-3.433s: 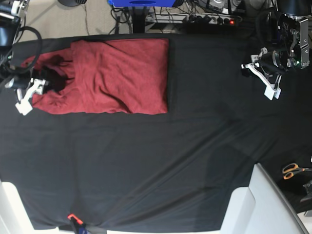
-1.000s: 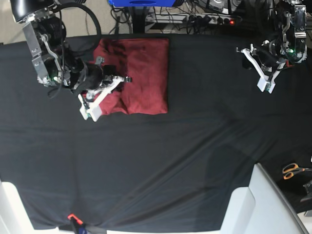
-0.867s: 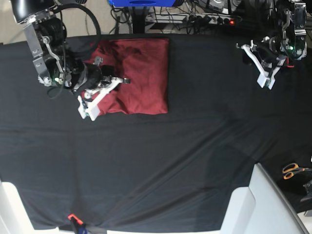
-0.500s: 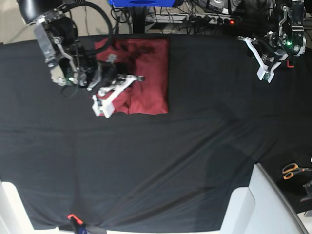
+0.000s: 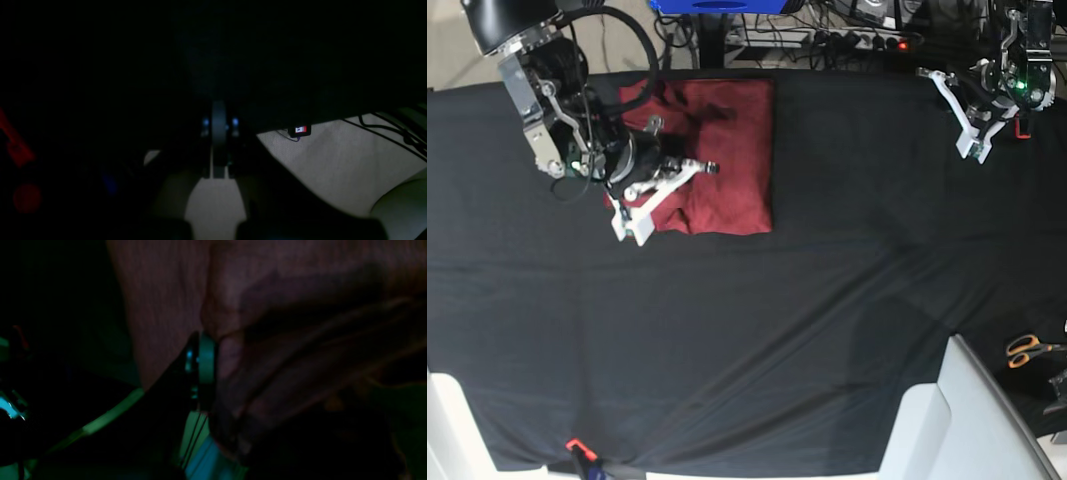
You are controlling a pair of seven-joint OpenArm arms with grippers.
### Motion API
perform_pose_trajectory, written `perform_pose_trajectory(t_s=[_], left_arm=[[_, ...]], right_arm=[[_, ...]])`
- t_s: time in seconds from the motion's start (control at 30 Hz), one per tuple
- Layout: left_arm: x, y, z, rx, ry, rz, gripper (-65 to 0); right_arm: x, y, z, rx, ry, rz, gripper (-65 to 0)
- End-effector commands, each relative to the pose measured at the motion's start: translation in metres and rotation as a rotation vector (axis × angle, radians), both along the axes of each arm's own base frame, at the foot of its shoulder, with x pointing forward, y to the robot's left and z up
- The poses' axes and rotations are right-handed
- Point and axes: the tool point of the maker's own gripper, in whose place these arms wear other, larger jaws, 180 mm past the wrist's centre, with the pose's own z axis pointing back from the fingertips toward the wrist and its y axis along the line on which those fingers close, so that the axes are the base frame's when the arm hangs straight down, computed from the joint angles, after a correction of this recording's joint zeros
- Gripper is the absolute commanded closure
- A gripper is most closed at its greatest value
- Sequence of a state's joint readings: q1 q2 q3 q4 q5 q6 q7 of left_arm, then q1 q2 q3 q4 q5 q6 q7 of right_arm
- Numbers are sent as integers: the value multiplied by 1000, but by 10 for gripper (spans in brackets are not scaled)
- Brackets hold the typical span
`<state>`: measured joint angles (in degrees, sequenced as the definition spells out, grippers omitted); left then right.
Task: Fold the T-shirt properly
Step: 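Drag the folded side across the shirt with the right gripper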
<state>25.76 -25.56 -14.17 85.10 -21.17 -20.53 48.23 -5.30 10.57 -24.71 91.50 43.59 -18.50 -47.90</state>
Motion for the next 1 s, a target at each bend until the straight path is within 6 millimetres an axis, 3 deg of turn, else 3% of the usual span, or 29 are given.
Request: perform_pose_trajectory(t_s=[0.0,0.17,0.23,0.33,0.4,0.73,0.97], left_arm=[[6,6,7,13,-22,-5,0],[6,6,7,14,-22,-6,0],[6,7,7,14,-22,-5,0],[7,7,7,14,-24,-5,0],[7,7,7,14,-24,-5,0],[8,13,10,30,-24,-13,0],[11,16,12,37,-28,-17,0]], right_arm=[[7,2,8,15,-23,-1,-5],[6,1,7,15,-18,1,-11],[5,2,6,15,-15,1,-63],[4,2,6,15,-12,1,-206],[1,8,6,18,-13,25,-245],[-15,54,13,47,-24,176,-249],[-8,49,13,16,-5,121,-249]])
